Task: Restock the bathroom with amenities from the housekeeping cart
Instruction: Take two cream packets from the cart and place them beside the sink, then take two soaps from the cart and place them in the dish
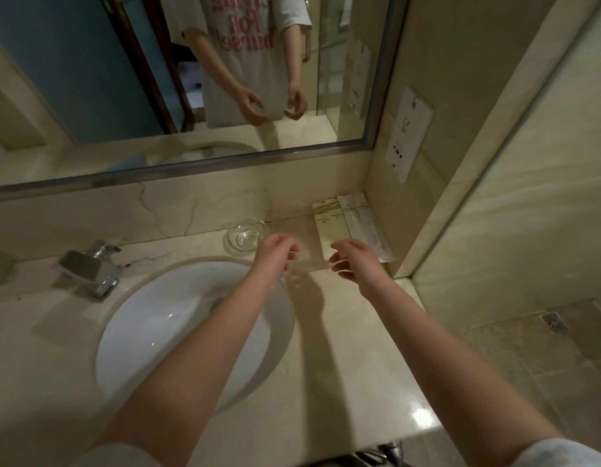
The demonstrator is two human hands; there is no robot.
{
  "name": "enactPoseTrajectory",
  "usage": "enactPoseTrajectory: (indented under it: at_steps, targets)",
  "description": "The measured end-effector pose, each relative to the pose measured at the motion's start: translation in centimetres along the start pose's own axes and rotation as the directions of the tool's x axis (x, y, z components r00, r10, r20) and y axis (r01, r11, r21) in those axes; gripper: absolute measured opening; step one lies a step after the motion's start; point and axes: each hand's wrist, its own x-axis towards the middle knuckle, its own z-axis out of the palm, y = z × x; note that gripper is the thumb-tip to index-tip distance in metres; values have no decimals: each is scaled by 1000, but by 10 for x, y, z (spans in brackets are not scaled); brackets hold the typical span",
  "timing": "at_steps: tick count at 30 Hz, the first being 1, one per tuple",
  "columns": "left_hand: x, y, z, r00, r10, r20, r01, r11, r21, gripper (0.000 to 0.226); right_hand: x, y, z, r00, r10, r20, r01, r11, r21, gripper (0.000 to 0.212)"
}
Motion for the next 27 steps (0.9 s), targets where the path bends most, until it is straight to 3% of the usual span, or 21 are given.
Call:
enactPoseTrajectory:
  at_steps: [14, 20, 27]
  targets:
    - [-34, -21, -72, 924, -46, 380, -31, 981, 193, 13, -88, 49, 69, 947, 38, -320, 0, 993, 119, 16]
    - [-68, -34, -65, 832, -66, 551, -115, 951, 287, 15, -148, 76, 68, 876, 77, -477, 19, 981, 192, 15]
    - [-132, -66, -25, 678, -117, 726, -215, 913, 347, 13, -225, 120, 47, 747, 157, -645, 59, 952, 301, 13]
